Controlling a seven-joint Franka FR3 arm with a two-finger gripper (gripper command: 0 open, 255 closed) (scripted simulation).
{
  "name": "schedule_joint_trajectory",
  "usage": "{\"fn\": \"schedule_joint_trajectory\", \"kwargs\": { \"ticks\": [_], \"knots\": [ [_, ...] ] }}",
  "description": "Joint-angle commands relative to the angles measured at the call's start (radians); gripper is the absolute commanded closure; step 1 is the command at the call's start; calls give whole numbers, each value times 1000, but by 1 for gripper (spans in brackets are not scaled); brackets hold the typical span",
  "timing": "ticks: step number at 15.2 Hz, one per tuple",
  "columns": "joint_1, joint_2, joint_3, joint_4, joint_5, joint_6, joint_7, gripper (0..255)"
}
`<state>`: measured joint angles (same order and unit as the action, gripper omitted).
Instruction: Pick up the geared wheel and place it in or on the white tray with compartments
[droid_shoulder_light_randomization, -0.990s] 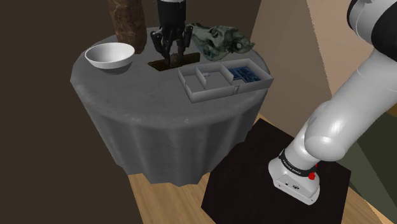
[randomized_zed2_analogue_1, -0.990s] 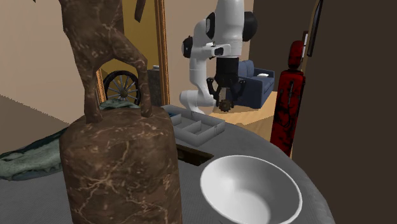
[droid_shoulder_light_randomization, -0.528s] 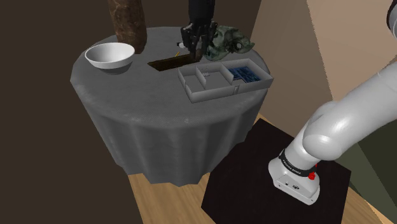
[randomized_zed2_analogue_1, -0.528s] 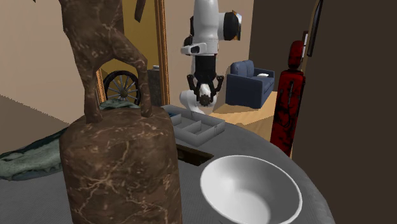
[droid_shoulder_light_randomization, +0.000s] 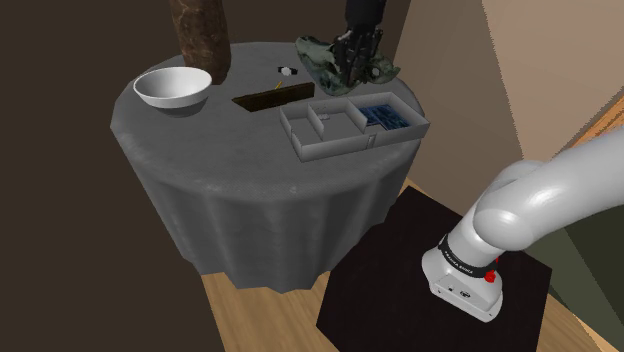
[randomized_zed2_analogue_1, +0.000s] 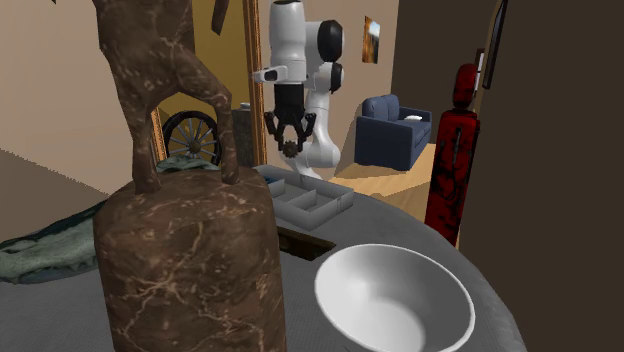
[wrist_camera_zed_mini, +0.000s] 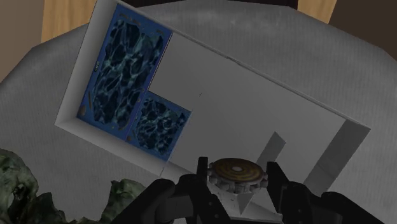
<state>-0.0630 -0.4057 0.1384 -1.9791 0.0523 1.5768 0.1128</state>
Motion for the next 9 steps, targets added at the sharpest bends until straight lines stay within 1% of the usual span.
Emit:
{"fn": "schedule_joint_trajectory", "kwargs": {
  "ticks": [1, 9],
  "knots": [
    [-17, -40, -43, -40, -12, -1, -60, 255],
    [-15, -60, -41, -166, -10, 104, -61, 255]
  ]
}}
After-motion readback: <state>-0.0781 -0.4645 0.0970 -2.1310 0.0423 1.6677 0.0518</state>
